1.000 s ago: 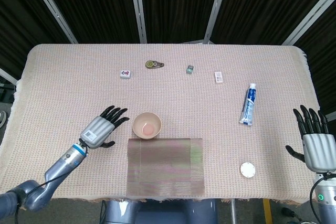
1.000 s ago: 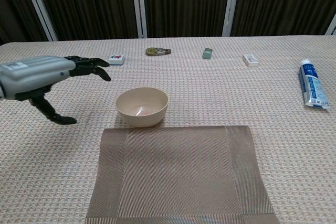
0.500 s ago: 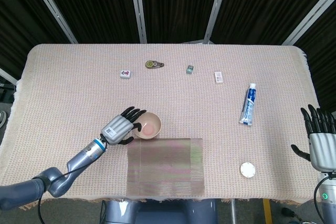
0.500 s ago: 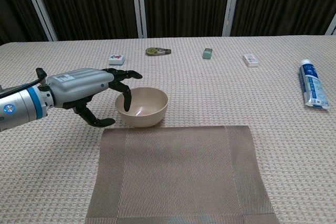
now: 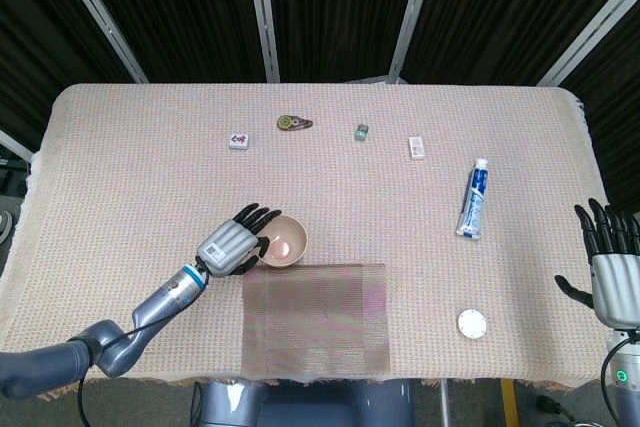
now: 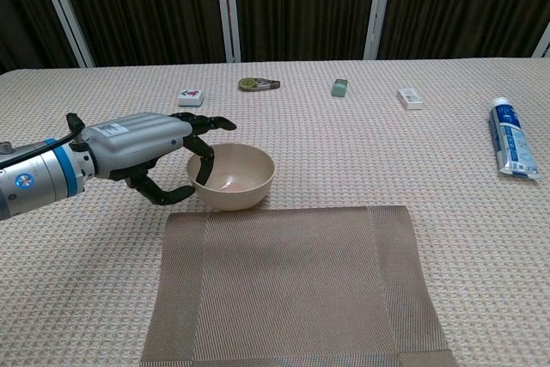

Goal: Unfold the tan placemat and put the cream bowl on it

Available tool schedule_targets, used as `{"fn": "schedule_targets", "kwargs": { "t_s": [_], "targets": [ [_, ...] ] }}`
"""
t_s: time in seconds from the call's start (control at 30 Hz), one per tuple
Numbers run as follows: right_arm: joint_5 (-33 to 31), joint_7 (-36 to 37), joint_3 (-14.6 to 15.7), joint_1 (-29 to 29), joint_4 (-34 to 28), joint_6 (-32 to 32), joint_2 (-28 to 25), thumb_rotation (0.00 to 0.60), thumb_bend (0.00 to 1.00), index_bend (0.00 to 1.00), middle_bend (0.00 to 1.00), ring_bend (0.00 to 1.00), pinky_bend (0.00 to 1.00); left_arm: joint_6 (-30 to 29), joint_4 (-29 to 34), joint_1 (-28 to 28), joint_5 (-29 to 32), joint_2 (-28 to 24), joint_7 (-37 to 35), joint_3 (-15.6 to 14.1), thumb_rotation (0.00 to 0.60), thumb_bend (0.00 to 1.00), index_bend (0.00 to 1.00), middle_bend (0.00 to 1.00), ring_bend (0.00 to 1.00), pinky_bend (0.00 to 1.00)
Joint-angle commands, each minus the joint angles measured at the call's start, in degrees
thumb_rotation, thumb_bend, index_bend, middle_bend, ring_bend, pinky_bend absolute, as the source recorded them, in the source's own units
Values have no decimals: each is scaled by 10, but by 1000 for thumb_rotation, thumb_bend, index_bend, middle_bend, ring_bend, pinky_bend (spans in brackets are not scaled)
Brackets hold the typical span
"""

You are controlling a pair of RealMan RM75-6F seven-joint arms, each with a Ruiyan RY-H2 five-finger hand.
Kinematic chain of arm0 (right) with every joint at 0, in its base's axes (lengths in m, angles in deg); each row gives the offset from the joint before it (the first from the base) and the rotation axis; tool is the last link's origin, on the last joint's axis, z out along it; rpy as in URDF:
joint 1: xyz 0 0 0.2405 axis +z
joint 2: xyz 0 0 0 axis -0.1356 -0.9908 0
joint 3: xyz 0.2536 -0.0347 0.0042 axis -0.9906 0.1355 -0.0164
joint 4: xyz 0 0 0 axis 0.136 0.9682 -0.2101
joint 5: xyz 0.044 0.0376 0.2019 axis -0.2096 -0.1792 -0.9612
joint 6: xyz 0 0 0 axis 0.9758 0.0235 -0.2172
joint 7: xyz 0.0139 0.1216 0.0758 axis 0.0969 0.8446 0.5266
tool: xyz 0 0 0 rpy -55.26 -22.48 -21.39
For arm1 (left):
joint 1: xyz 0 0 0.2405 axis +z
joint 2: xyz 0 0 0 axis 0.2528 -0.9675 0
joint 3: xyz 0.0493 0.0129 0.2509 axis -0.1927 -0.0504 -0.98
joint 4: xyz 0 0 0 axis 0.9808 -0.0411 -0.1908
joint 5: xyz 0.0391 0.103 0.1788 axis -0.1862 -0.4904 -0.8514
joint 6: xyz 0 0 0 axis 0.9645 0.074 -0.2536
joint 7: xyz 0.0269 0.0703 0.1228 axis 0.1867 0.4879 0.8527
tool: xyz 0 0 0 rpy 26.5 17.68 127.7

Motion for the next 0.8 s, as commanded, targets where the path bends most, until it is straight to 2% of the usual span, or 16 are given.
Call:
{"fn": "schedule_targets", "kwargs": {
  "t_s": [0.03, 0.27, 0.43, 0.63, 0.8],
  "targets": [
    [2, 0, 0, -1, -1, 1, -1, 600, 0, 0, 0, 0, 0, -8, 6, 2, 8, -11, 5, 4, 600, 498, 601, 0, 0, 0],
    [10, 1, 1, -5, -7, 5, -3, 600, 0, 0, 0, 0, 0, -41, 1, 17, 33, -48, 29, 23, 600, 501, 607, 0, 0, 0],
    [20, 2, 4, -8, -14, 11, -6, 600, 0, 0, 0, 0, 0, -69, -11, 53, 77, -100, 28, 37, 600, 501, 614, 0, 0, 0],
    [39, -1, 10, -12, -29, 22, -11, 600, 0, 0, 0, 0, 0, -84, -40, 104, 125, -148, -23, 37, 600, 501, 613, 0, 0, 0],
    [50, -5, 13, -13, -37, 23, -13, 600, 0, 0, 0, 0, 0, -77, -85, 131, 137, -155, -75, 22, 600, 500, 613, 0, 0, 0]
  ]
}}
